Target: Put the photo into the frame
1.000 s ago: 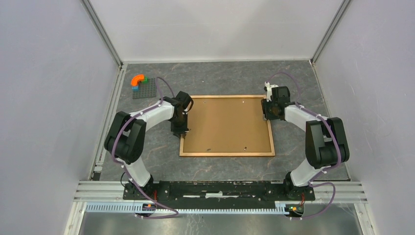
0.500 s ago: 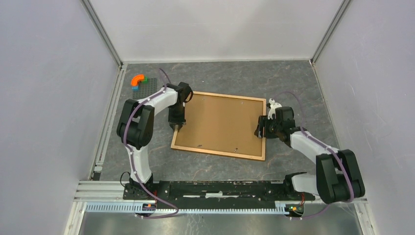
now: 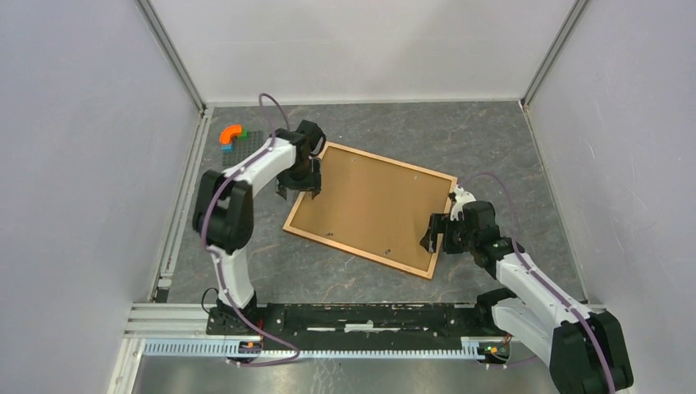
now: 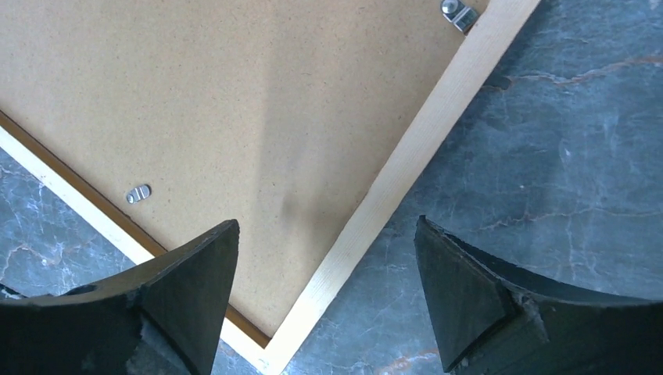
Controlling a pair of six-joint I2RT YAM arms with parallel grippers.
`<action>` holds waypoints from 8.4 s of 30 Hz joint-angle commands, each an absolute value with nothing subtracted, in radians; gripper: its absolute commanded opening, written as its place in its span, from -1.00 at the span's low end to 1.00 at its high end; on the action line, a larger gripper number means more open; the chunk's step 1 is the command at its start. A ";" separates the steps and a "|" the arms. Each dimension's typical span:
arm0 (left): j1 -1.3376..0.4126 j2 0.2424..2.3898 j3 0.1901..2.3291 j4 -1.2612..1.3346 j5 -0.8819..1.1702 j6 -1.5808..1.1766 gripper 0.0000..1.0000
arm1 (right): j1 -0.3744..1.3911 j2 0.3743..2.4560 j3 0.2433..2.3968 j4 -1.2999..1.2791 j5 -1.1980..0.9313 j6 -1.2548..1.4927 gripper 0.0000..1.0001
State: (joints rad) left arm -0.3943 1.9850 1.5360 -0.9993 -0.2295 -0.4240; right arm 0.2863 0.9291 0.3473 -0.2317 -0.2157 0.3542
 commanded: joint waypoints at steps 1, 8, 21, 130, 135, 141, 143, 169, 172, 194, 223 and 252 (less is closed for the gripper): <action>-0.405 1.674 1.390 -0.985 -0.136 -0.506 0.72 | 0.291 0.879 0.416 -0.301 -0.156 0.347 0.83; -0.636 1.302 0.964 -0.807 0.061 -1.008 0.84 | 0.289 0.825 0.547 -0.404 0.068 0.337 0.96; -0.913 1.369 0.679 -0.369 -0.113 -1.885 0.50 | 0.289 0.720 0.542 -0.359 -0.030 0.306 0.96; -0.629 1.778 1.035 -0.788 -0.314 -0.414 -0.95 | 0.492 1.447 0.683 -0.350 0.208 0.153 -0.40; -0.629 1.787 1.043 -0.788 -0.309 -0.414 -0.95 | 0.492 1.466 0.674 -0.250 0.175 0.061 -0.56; -0.629 1.793 1.053 -0.788 -0.307 -0.411 -0.96 | 0.493 1.452 0.654 -0.189 0.124 0.063 -0.85; -0.630 1.800 1.062 -0.791 -0.308 -0.409 -0.96 | 0.493 1.449 0.647 -0.189 0.118 0.070 -1.00; -0.629 1.812 1.077 -0.811 -0.304 -0.402 -0.95 | 0.493 1.386 0.629 -0.228 0.149 0.096 -0.36; -0.629 1.813 1.089 -0.815 -0.292 -0.400 -0.96 | 0.494 1.397 0.612 -0.197 0.169 0.094 -0.50; -0.577 1.904 1.348 -0.885 -0.232 -0.356 -0.64 | 0.500 1.102 0.487 -0.217 0.106 0.344 -0.08; -0.515 1.864 1.230 -0.809 -0.163 -0.279 -0.26 | 0.378 1.902 1.303 -0.223 0.152 0.125 0.37; -0.515 1.872 1.239 -0.810 -0.137 -0.281 -0.51 | 0.377 2.043 1.424 -0.310 0.185 0.152 -0.19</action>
State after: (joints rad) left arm -0.5213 1.8393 1.2343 -0.8093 -0.1204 -0.3496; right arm 0.3813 2.0243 1.3865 -0.2661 0.1726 0.1322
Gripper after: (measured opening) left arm 0.288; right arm 0.438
